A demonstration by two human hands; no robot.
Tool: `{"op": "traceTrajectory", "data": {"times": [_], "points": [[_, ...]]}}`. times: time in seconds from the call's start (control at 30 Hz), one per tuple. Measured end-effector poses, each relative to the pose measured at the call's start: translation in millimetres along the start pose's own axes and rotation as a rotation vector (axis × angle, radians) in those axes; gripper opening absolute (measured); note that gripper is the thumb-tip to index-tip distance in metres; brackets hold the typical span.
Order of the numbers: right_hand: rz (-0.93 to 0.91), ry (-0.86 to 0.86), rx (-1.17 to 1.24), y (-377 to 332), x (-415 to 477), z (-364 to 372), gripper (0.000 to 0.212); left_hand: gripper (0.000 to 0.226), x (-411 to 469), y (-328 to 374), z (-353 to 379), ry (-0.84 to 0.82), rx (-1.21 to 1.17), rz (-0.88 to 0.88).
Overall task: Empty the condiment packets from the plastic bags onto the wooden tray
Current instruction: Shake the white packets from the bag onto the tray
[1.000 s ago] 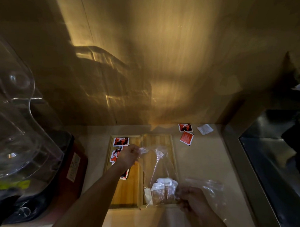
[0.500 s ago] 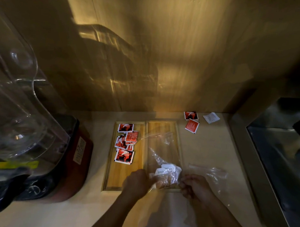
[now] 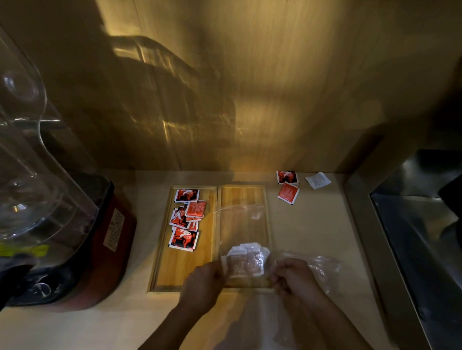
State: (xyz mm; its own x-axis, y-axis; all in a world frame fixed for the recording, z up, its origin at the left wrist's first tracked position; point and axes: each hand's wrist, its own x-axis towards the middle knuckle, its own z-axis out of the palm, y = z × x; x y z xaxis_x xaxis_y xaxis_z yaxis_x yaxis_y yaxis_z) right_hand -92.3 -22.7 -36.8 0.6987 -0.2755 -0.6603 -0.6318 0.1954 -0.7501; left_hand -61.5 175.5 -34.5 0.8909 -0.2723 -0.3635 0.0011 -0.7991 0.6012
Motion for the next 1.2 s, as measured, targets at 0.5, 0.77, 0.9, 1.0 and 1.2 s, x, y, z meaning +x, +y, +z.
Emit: {"op": "traceTrajectory", "data": {"times": [0.5, 0.77, 0.9, 1.0, 1.2], "points": [[0.068, -0.145, -0.073, -7, -2, -10, 0.027, 0.024, 2, -8, -19, -0.223, -0.225, -0.093], [0.127, -0.195, 0.086, -7, 4, 1, 0.020, 0.034, 17, 3, -11, -0.251, -0.807, -0.428], [0.101, -0.140, 0.019, -27, 14, 12, 0.026, 0.028, 34, 16, -13, -0.195, -0.899, -0.480], [0.019, -0.090, 0.069, -45, 23, 23, 0.021, 0.012, 47, 29, -20, -0.031, -0.865, -0.420], [0.032, -0.039, -0.174, -38, 23, 19, 0.035, 0.028, 49, 23, -20, -0.135, -0.545, -0.475]]}}
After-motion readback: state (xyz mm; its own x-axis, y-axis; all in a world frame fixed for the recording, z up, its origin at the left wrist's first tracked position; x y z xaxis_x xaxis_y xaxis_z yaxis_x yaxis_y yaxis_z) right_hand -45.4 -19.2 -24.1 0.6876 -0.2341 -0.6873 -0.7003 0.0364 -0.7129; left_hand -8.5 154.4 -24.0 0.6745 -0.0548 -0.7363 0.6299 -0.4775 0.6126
